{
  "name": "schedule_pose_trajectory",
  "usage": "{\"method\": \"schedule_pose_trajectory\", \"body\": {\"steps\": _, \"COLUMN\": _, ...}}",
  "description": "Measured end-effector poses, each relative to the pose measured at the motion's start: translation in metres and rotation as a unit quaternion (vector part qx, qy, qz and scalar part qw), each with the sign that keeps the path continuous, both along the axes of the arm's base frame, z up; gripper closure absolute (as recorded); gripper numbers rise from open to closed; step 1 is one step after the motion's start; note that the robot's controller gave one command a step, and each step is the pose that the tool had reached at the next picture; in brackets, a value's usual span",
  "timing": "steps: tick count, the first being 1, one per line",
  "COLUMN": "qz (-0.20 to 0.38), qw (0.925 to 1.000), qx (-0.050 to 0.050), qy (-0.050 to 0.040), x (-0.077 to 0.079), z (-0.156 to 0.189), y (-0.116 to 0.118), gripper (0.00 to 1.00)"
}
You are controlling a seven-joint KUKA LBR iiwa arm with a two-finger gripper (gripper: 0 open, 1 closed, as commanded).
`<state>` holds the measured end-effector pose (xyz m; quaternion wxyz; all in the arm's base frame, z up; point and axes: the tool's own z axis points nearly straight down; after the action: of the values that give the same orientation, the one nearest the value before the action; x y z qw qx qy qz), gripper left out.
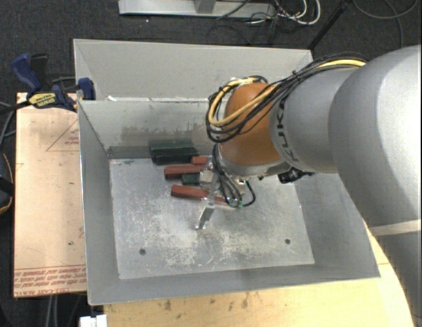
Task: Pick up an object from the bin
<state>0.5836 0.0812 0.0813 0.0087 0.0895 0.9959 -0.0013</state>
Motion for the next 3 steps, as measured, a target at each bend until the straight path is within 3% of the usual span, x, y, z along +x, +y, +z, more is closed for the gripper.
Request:
{"method": "schedule_pose_trajectory", "body": {"steps": 1, "qz": 0.001, "qw": 1.0000, "qx": 0.003, "qy": -0.0034, "x": 0.0009, "z": -0.0014, "y": 0.0040, "gripper": 1.00}}
{"method": "schedule_pose_trajectory", "body": {"steps": 3, "qz": 0.001, "qw": 1.0000, "qx": 0.003, "qy": -0.0024, "x": 0.0004, "z": 0.0006, "y": 0.0038, "gripper": 1.00}}
